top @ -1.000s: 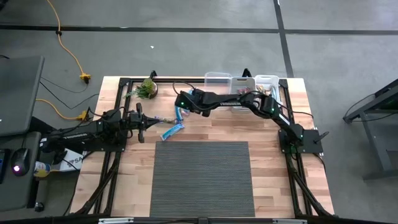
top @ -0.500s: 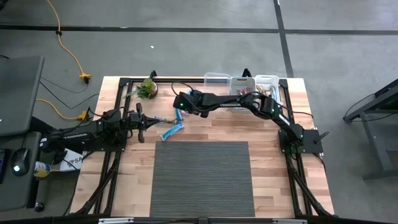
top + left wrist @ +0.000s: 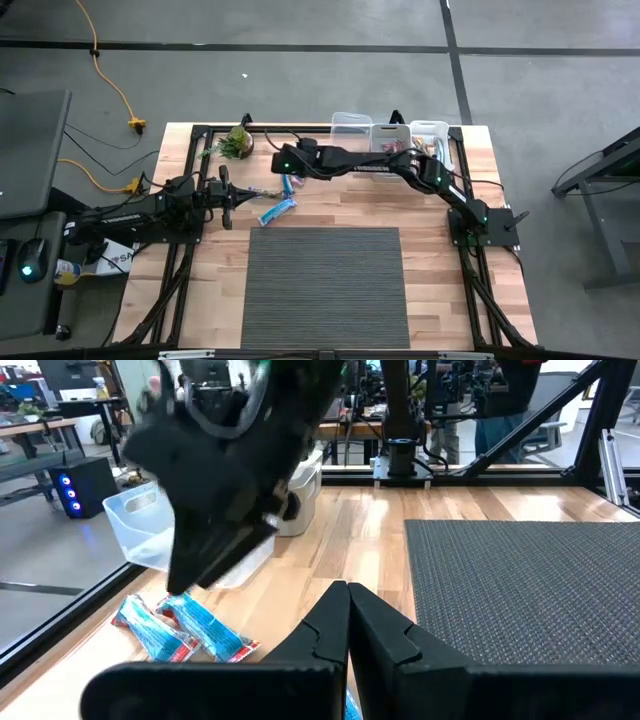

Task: Pick and place Granola Bars by type
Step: Adjust the transparent bin on the table

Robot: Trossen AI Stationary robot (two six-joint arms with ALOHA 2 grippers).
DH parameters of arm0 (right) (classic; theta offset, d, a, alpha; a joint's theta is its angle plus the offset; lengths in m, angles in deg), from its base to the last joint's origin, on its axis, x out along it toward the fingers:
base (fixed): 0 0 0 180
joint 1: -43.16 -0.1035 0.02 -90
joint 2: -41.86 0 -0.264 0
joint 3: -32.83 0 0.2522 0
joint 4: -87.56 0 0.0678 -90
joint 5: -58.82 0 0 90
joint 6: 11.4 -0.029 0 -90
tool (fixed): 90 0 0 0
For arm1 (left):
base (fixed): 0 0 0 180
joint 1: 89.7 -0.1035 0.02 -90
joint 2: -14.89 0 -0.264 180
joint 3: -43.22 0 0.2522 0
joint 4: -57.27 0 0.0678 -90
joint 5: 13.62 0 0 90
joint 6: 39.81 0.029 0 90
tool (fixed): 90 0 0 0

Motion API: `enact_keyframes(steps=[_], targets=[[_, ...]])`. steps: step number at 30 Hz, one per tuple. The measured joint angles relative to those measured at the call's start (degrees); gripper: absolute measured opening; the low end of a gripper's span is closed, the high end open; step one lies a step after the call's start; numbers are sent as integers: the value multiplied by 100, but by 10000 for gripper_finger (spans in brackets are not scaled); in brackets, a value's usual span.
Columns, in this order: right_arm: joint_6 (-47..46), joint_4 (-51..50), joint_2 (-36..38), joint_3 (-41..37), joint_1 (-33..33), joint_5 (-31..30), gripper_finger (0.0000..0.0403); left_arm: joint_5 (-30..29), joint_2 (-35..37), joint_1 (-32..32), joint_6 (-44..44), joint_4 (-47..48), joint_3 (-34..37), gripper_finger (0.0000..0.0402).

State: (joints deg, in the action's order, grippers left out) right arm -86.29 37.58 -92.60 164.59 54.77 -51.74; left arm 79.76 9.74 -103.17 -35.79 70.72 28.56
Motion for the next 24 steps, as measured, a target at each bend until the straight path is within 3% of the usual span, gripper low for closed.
enact_keyframes(steps=[8, 18, 24], targets=[[2122, -186, 4, 778, -132, -645, 175, 0, 0, 0, 0, 0, 0, 1], [3666, -1747, 7, 1410, 49, -1104, 13, 0, 0, 0, 1, 1, 1, 1], [4322, -3182, 7, 1435, 282, -710, 10, 0, 0, 0, 0, 0, 0, 1]])
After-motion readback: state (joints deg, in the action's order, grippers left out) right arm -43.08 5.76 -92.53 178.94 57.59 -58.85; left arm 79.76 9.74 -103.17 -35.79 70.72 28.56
